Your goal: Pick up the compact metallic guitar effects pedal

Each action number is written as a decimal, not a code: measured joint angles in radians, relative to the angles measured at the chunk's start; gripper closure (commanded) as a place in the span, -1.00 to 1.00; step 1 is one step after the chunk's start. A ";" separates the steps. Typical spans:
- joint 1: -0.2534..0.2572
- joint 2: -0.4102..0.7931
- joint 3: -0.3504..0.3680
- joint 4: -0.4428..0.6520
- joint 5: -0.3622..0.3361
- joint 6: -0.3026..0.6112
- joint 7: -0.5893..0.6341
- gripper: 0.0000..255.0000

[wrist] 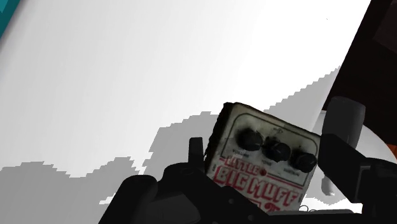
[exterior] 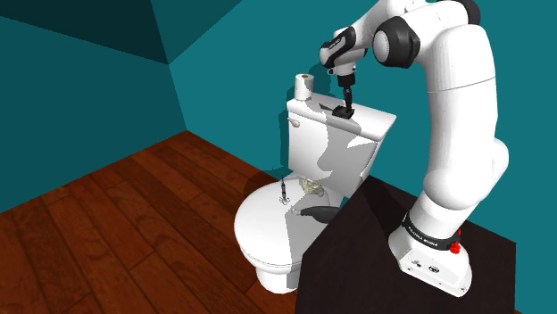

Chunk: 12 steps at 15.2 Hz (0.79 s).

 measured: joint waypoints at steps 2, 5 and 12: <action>0.000 0.000 0.000 0.000 0.000 0.000 0.000 1.00; 0.000 0.000 0.000 0.001 0.000 0.000 0.000 1.00; 0.002 -0.028 -0.008 0.043 -0.013 -0.068 -0.004 1.00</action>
